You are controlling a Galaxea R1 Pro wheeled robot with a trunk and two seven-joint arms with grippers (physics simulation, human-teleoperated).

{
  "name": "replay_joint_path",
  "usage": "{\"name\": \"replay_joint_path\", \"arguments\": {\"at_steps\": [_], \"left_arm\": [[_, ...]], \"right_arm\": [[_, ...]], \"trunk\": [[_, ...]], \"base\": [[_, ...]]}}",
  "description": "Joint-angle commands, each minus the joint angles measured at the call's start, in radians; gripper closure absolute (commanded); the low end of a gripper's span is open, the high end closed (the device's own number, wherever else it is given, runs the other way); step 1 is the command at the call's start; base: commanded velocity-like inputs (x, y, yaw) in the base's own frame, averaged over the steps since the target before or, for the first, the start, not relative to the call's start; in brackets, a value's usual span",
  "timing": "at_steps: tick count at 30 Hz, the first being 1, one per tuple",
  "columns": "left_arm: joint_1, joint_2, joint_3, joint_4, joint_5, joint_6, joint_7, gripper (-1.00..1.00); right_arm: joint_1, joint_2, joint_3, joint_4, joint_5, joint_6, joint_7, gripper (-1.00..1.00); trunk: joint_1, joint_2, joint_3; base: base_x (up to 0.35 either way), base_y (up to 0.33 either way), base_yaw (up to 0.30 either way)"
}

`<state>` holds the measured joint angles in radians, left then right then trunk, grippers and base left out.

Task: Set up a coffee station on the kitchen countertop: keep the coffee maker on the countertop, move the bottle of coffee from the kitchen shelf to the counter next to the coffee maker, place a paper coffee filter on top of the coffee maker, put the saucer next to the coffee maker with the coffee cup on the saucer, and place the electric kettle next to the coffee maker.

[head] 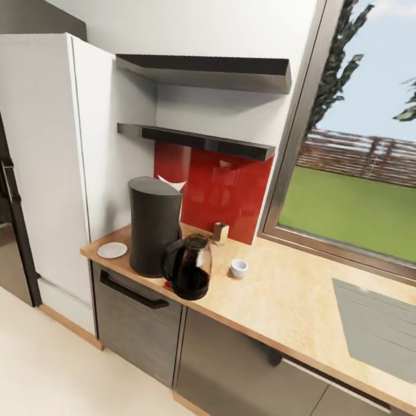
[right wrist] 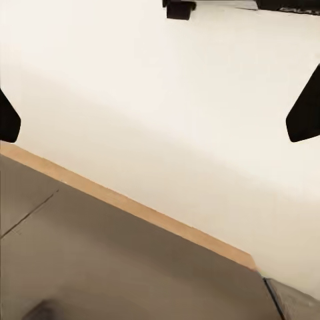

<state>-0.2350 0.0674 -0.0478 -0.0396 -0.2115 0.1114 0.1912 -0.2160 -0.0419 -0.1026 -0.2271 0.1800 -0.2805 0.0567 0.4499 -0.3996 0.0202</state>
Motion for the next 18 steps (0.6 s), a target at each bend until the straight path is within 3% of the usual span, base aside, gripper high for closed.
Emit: {"name": "replay_joint_path", "arguments": {"at_steps": [1, 12, 16, 18], "left_arm": [[0.0, -0.001, -0.004, -0.002, -0.007, 0.007, 0.002, -1.0], [0.0, -0.006, -0.005, -0.002, -0.006, 0.005, 0.0, -1.0], [0.0, -0.002, -0.004, 0.0, -0.006, 0.007, 0.0, -1.0], [0.0, 0.0, -0.004, 0.003, -0.006, 0.008, 0.001, -1.0]], "right_arm": [[0.0, 0.016, -0.009, -0.04, 0.007, -0.005, 0.005, -1.0], [0.0, 0.187, -0.008, -0.566, 0.004, -0.007, -0.003, -1.0], [0.0, 0.216, 0.012, -0.695, 0.003, -0.005, -0.003, -1.0], [0.0, 0.216, 0.031, -0.754, 0.003, -0.002, -0.004, -1.0]], "trunk": [[0.0, 0.0, 0.0], [0.0, 0.0, 0.0], [0.0, 0.0, 0.0], [0.0, 0.0, 0.0]], "base": [[-0.025, 0.0, 0.0], [-0.003, 0.0, 0.0], [0.0, 0.0, 0.0], [0.0, 0.0, 0.0]]}}
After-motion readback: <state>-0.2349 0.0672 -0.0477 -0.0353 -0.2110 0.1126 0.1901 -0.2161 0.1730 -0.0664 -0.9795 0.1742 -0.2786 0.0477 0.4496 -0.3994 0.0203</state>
